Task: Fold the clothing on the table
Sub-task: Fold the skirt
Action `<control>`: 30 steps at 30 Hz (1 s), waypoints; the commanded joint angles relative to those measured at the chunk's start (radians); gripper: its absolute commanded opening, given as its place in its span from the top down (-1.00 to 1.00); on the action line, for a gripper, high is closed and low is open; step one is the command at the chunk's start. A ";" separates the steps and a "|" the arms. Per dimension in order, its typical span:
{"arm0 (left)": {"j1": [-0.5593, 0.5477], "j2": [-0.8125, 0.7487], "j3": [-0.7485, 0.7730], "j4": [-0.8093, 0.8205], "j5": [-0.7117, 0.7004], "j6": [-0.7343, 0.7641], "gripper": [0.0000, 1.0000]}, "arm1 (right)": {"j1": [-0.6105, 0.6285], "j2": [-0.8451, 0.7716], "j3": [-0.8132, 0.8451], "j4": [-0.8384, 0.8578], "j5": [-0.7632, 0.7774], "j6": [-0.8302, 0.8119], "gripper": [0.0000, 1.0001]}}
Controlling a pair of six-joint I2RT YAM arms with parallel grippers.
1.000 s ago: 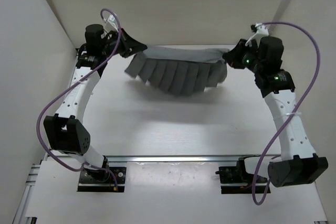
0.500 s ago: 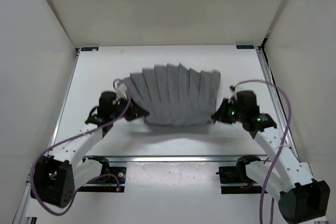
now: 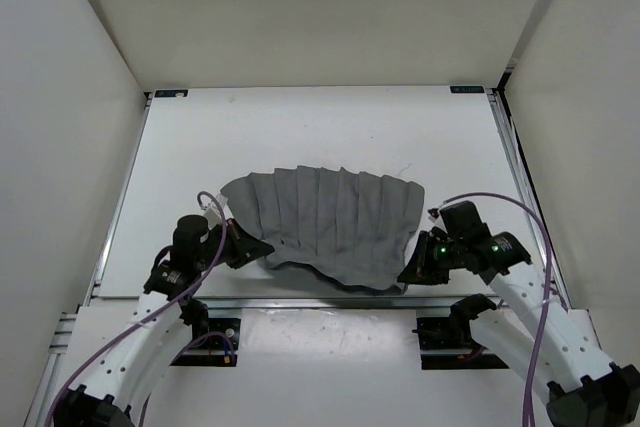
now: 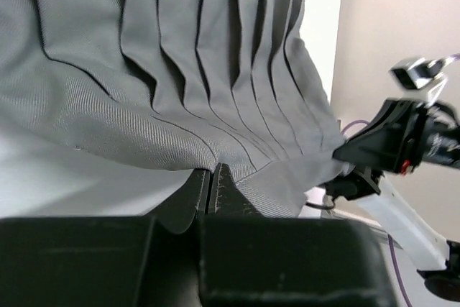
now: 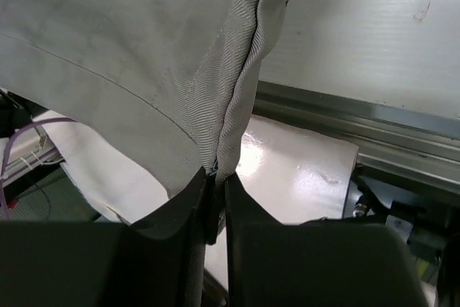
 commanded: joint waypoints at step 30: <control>0.107 0.148 0.259 -0.115 -0.216 0.128 1.00 | -0.239 0.274 0.247 0.272 -0.032 -0.120 1.00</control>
